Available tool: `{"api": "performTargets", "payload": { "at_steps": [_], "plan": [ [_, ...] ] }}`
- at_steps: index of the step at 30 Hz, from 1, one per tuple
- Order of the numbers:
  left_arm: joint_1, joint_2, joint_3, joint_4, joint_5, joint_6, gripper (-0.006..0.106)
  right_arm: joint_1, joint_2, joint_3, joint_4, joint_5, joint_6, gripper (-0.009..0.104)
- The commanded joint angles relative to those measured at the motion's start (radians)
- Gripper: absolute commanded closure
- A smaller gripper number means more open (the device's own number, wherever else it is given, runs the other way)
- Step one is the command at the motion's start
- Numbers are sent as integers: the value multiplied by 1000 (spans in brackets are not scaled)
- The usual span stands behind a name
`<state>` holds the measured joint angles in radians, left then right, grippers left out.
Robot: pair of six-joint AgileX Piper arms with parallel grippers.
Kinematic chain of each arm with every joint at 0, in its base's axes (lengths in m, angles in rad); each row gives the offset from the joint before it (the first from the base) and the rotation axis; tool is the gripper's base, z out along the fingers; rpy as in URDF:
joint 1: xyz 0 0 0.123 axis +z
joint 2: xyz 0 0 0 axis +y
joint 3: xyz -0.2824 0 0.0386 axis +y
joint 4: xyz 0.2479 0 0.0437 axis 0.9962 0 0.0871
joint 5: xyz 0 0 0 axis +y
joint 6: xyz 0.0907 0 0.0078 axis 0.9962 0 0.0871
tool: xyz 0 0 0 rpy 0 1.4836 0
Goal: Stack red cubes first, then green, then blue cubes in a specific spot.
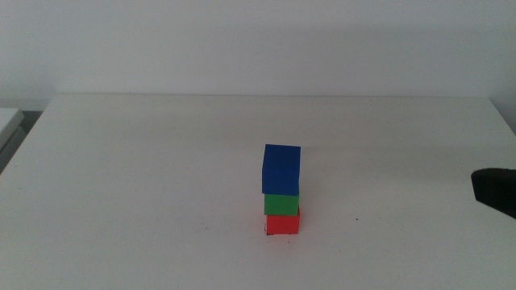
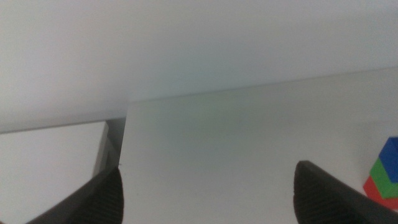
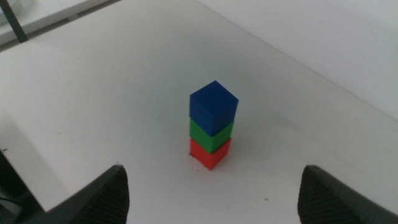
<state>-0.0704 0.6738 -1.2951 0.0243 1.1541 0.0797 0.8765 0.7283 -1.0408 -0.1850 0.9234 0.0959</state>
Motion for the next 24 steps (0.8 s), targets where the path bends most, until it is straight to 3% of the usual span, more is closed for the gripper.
{"api": "performTargets", "payload": {
  "at_steps": [1,5,9,12,15,20,24],
  "plan": [
    [1,0,14,-5,23,-6,7,-9,-5,14,23,-7,-4,17],
    [1,-26,107,-1,-59,-6,7,-11,-31,135,83,-162,-4,17],
    [1,-134,330,1,-308,-6,7,-72,-65,376,88,-542,-4,17],
    [1,-220,529,-24,-520,-6,7,-175,-75,522,165,-721,-4,17],
    [1,-292,703,-24,-654,-6,7,-308,-111,628,250,-763,-4,17],
    [1,-411,965,-37,-875,-6,7,-492,-274,761,185,-763,-4,17],
    [1,-477,1098,-91,-971,-6,7,-651,-465,859,185,-766,-4,17]
  ]
}}
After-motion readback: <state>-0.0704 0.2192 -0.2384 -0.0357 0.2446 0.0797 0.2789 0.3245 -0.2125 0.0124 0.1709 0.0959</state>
